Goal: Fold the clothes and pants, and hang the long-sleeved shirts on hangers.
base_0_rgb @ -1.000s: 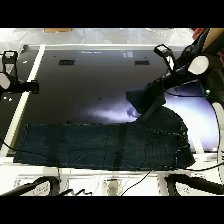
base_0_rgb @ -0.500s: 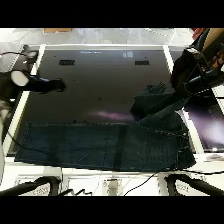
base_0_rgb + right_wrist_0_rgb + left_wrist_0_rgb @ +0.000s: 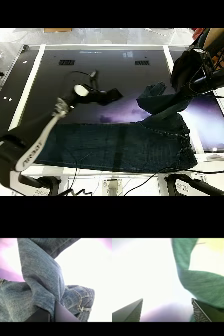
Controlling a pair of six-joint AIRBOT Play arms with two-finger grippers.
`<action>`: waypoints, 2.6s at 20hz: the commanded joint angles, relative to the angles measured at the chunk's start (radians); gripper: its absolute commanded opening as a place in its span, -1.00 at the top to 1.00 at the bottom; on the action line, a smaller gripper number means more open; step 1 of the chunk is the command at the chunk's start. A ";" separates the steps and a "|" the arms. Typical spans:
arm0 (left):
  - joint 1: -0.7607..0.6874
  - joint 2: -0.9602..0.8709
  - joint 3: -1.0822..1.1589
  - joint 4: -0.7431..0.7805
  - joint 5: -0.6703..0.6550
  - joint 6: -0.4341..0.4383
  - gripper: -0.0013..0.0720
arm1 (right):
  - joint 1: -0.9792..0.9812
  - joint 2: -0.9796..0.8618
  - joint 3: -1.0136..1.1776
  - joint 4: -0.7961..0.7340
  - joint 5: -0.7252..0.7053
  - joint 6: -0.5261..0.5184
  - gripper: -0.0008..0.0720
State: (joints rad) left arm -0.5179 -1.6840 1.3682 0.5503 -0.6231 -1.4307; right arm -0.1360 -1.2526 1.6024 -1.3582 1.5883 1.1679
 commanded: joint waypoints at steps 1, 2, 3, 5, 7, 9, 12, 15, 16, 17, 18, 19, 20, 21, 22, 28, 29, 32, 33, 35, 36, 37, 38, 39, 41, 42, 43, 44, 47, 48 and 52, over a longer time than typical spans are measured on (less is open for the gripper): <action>-0.106 -0.083 0.011 -0.201 0.187 0.025 -0.94 | -0.001 0.001 0.000 0.011 0.006 -0.002 0.88; -0.114 -0.103 0.032 -0.212 0.185 0.025 -0.94 | -0.001 0.001 0.000 0.016 0.016 -0.002 0.88; -0.122 -0.127 0.064 -0.215 0.185 0.025 -0.94 | -0.001 0.001 0.000 0.022 0.027 -0.002 0.88; -0.136 -0.183 0.148 -0.215 0.185 0.024 -0.94 | -0.001 0.001 0.000 0.026 0.051 -0.003 0.88; -0.145 -0.246 0.241 -0.215 0.185 0.024 -0.94 | -0.001 0.001 0.000 0.026 0.057 -0.008 0.88; -0.148 -0.306 0.310 -0.215 0.174 0.023 -0.94 | -0.001 0.001 0.000 0.026 0.058 -0.010 0.88; -0.147 -0.369 0.350 -0.215 0.129 -0.085 -0.93 | -0.001 0.001 0.000 0.026 0.059 -0.010 0.88; -0.154 -0.393 0.356 -0.216 0.110 -0.103 -0.93 | -0.001 0.001 0.000 0.026 0.059 -0.010 0.88; -0.154 -0.393 0.356 -0.215 0.108 -0.103 -0.92 | -0.001 0.001 0.000 0.026 0.059 -0.010 0.88; -0.154 -0.393 0.357 -0.224 0.110 -0.103 -0.81 | -0.001 0.001 0.000 0.026 0.059 -0.010 0.88; -0.154 -0.393 0.357 -0.231 0.110 -0.103 -0.45 | -0.001 0.001 0.000 0.026 0.059 -0.010 0.88; -0.154 -0.393 0.357 -0.231 0.110 -0.103 0.15 | -0.001 0.001 0.000 0.026 0.059 -0.010 0.88; -0.151 -0.393 0.357 -0.230 0.110 -0.102 0.73 | -0.001 0.001 0.000 0.026 0.059 -0.010 0.88; -0.151 -0.393 0.357 -0.230 0.115 -0.095 0.85 | -0.001 0.001 0.000 0.026 0.059 -0.010 0.88; -0.149 -0.393 0.357 -0.230 0.119 -0.090 0.85 | -0.001 0.001 0.000 0.026 0.059 -0.010 0.88; -0.077 -0.346 0.357 -0.229 0.071 0.047 0.86 | -0.001 0.001 0.000 0.027 0.058 -0.018 0.88; -0.051 -0.322 0.357 -0.229 0.039 0.092 0.86 | -0.001 0.001 0.000 0.028 0.055 -0.017 0.87; 0.025 -0.227 0.357 -0.169 -0.070 0.205 0.86 | -0.001 0.001 0.000 0.119 0.016 -0.039 0.88; 0.051 -0.182 0.357 -0.080 -0.094 0.204 0.87 | -0.001 0.001 0.000 0.169 -0.011 -0.071 0.88; 0.098 -0.083 0.357 0.118 -0.135 0.176 0.87 | -0.001 0.001 0.000 0.237 -0.071 -0.105 0.88; 0.123 -0.023 0.357 0.229 -0.158 0.145 0.87 | -0.001 0.001 0.000 0.262 -0.096 -0.116 0.88; 0.148 0.038 0.357 0.327 -0.182 0.123 0.87 | -0.001 0.001 0.000 0.291 -0.117 -0.116 0.88; 0.170 0.095 0.357 0.402 -0.201 0.116 0.87 | 0.000 0.000 0.000 0.323 -0.129 -0.116 0.88; 0.188 0.150 0.357 0.467 -0.209 0.109 0.87 | 0.003 0.000 0.000 0.360 -0.135 -0.116 0.88; 0.211 0.259 0.357 0.549 -0.204 0.107 0.87 | 0.019 0.000 0.000 0.396 -0.135 -0.116 0.88; 0.216 0.309 0.357 0.575 -0.203 0.108 0.87 | 0.033 0.000 0.000 0.398 -0.133 -0.115 0.88; 0.216 0.354 0.357 0.595 -0.205 0.108 0.87 | 0.050 0.000 0.000 0.398 -0.132 -0.115 0.88; 0.215 0.390 0.357 0.610 -0.210 0.110 0.87 | 0.068 0.000 0.000 0.401 -0.128 -0.115 0.88; 0.212 0.444 0.357 0.630 -0.319 0.110 0.87 | 0.132 0.000 0.000 0.401 -0.103 -0.115 0.88; 0.212 0.438 0.357 0.632 -0.404 0.110 0.87 | 0.152 0.000 0.000 0.400 -0.103 -0.116 0.88; 0.211 0.288 0.356 0.631 -0.746 0.111 0.87 | 0.203 -0.007 0.000 0.319 -0.130 -0.116 0.88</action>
State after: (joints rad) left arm -0.3069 -1.3273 1.7245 1.1732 -1.1278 -1.3197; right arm 0.0303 -1.2549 1.6020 -1.0012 1.4780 1.0523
